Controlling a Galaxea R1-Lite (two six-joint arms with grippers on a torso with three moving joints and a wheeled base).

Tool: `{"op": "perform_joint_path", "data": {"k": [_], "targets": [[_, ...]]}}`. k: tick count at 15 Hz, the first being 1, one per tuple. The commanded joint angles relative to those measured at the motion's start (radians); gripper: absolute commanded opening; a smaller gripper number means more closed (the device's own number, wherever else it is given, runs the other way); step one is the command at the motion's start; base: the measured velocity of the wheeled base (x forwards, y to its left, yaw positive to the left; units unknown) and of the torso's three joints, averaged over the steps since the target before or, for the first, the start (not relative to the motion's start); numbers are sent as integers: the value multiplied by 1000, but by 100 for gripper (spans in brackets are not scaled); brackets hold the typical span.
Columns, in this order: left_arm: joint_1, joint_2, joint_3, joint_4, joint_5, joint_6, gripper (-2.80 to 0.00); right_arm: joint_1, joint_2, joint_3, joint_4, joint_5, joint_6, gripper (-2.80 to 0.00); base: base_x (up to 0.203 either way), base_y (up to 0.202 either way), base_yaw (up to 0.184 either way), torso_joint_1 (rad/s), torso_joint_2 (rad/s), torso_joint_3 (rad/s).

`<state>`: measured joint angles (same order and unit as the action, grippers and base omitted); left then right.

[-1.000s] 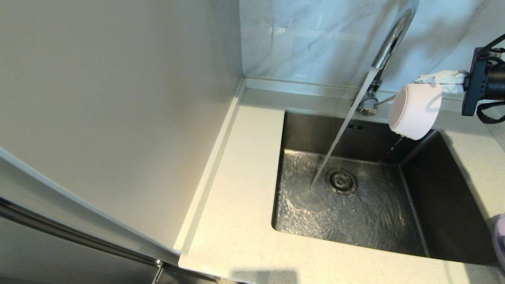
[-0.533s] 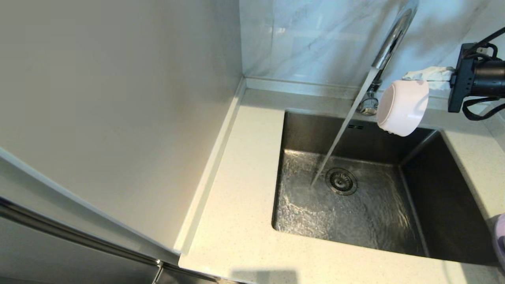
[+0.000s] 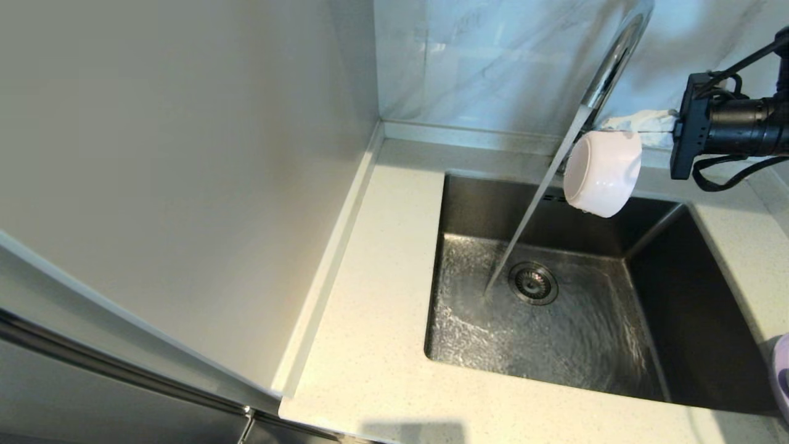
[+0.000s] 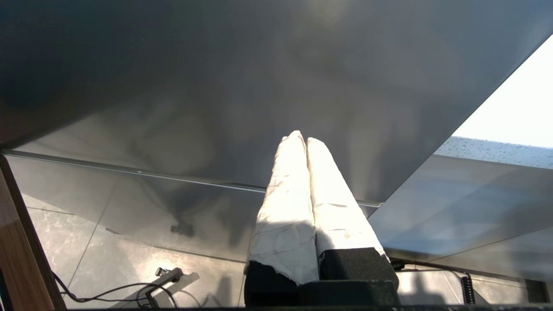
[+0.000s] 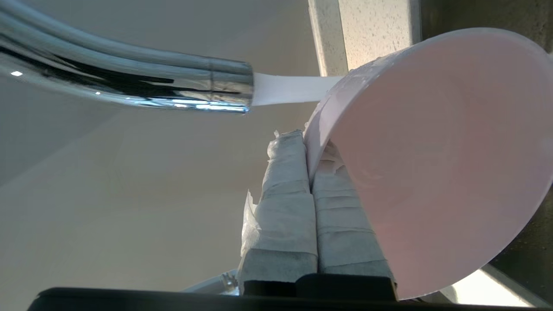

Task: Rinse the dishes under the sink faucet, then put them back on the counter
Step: Place the bowl on the table

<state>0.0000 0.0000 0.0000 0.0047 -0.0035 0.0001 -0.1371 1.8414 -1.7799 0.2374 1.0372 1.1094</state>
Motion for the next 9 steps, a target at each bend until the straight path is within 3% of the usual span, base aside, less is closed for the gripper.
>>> {"op": "perform_joint_path", "data": {"k": [1, 6, 9], "targets": [[0, 0, 0, 0, 0, 0, -280, 8, 10, 0, -10, 6, 7, -280, 0, 0, 0, 0, 0, 0], [0, 0, 0, 0, -1, 0, -280, 27, 22, -7, -24, 1, 5, -280, 0, 0, 0, 0, 0, 0], [0, 0, 0, 0, 0, 0, -280, -17, 22, 1, -41, -2, 0, -280, 0, 0, 0, 0, 0, 0]]}}
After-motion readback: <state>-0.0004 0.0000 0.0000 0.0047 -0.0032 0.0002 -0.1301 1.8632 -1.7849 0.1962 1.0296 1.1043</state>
